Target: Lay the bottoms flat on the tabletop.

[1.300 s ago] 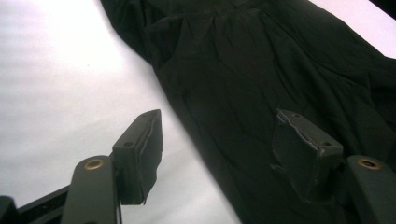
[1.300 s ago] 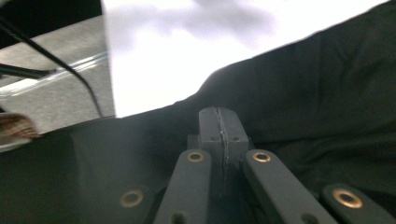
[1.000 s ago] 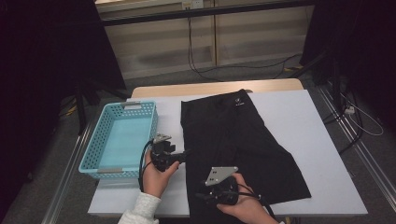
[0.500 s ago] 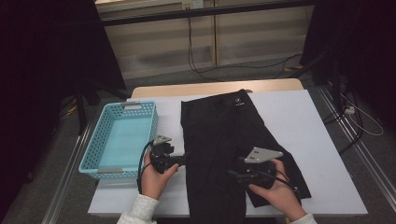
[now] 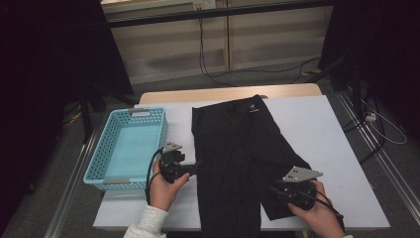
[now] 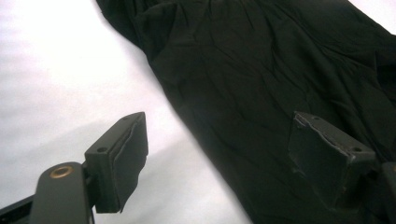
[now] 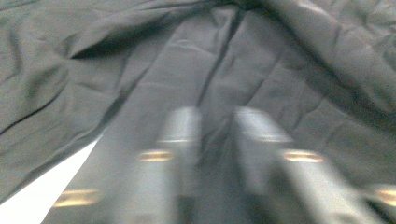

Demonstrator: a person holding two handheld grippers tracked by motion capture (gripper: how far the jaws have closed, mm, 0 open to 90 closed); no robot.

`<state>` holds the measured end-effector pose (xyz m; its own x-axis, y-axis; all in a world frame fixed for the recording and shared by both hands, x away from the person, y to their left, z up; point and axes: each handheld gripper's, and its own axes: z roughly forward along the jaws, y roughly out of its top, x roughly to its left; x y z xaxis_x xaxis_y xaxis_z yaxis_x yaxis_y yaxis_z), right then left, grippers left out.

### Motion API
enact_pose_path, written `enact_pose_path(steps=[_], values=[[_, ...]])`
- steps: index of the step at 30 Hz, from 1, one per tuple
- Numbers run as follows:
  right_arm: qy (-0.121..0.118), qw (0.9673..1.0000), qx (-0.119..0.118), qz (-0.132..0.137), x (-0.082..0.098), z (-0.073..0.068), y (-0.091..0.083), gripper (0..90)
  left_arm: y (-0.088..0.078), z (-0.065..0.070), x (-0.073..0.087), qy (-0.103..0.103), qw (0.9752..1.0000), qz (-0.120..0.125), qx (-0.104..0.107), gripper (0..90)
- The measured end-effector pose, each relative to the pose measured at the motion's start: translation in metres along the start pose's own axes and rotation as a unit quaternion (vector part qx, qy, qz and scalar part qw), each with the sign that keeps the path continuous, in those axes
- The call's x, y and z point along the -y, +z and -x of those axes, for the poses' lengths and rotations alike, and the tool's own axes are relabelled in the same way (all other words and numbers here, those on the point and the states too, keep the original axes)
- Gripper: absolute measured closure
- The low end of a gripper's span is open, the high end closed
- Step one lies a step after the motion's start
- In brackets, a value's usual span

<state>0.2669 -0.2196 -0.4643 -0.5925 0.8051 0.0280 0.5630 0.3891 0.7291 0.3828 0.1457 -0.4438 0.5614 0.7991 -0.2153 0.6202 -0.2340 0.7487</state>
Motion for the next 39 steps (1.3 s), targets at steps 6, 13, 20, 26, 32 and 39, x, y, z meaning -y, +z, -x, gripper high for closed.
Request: enact_pose_path(steps=[6,13,20,26,32,39], values=[[0.021,0.9990,-0.038,-0.011,0.006,0.001,-0.010,90.0,0.000,-0.001,-0.001,-0.002,1.0000,0.000,0.000,20.2],[0.011,0.9986,-0.049,-0.015,0.011,-0.005,-0.020,88.5,-0.002,-0.002,-0.002,-0.005,1.0000,-0.003,-0.001,19.6],[0.028,0.9986,-0.035,0.029,0.000,0.000,-0.022,54.5,0.002,0.000,-0.001,-0.003,0.9999,-0.012,0.001,18.5],[0.037,0.9975,-0.015,0.059,-0.011,-0.002,-0.014,40.6,0.002,0.000,-0.002,-0.004,0.9999,-0.013,0.004,17.3],[0.048,0.9965,-0.004,0.068,-0.018,-0.005,-0.004,31.1,0.001,-0.003,-0.003,-0.002,0.9999,-0.014,0.003,16.4],[0.066,0.9953,-0.002,0.071,-0.026,-0.008,0.003,23.2,-0.002,-0.003,-0.003,0.008,0.9999,-0.015,0.003,14.6]])
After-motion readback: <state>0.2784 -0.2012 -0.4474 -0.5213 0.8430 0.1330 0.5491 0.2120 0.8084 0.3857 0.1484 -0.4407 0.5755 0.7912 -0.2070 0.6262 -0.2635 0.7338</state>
